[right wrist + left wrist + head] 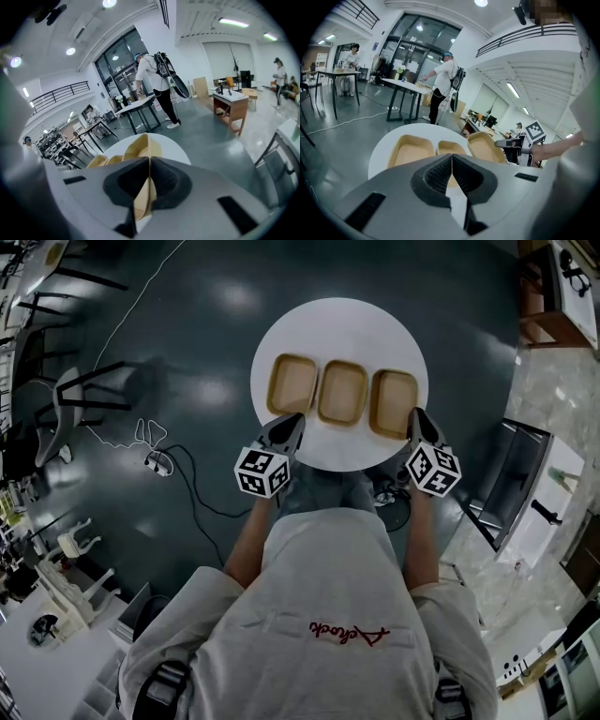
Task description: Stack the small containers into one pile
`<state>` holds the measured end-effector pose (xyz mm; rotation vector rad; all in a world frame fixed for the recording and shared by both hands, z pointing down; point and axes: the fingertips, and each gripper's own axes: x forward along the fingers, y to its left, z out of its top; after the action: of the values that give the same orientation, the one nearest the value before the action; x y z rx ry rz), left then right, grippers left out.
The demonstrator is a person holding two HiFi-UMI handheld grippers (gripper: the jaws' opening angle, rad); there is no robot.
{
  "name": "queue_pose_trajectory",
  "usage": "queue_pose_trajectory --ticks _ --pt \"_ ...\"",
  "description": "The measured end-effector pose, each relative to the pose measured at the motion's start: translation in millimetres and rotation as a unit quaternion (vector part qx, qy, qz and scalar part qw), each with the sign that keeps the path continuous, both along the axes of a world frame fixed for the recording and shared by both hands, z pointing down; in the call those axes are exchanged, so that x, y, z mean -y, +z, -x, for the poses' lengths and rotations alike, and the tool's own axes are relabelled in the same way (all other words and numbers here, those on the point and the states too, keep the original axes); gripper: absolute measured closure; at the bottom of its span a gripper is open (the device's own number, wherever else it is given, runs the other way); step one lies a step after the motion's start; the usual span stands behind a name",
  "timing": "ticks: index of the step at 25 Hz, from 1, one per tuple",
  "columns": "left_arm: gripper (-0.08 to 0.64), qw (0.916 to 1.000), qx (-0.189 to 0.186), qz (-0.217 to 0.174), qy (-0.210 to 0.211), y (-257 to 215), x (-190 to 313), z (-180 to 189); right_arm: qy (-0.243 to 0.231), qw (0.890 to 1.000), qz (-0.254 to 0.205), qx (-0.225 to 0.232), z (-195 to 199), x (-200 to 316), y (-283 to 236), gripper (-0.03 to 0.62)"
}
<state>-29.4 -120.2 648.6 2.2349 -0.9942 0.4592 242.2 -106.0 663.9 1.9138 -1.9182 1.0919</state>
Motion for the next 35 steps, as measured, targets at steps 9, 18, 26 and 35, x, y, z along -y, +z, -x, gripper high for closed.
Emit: queue_pose_trajectory --ticks 9,18,26,35 --pt "0.546 0.9997 -0.003 -0.018 -0.017 -15.6 4.9 20.0 -0.018 0.999 -0.035 0.026 39.6 24.4 -26.0 0.558" --pt "0.546 0.9987 0.000 -0.027 -0.044 -24.0 4.0 63.0 -0.052 0.997 -0.039 0.040 99.1 40.5 -26.1 0.558" --pt "0.546 0.9986 0.005 -0.015 -0.050 -14.2 -0.8 93.1 -0.023 0.997 -0.018 0.066 121.3 36.0 -2.6 0.558" --pt "0.546 0.9991 0.009 -0.011 -0.041 -10.0 5.6 99.7 0.065 0.989 0.015 0.129 111.7 22.9 34.8 0.557"
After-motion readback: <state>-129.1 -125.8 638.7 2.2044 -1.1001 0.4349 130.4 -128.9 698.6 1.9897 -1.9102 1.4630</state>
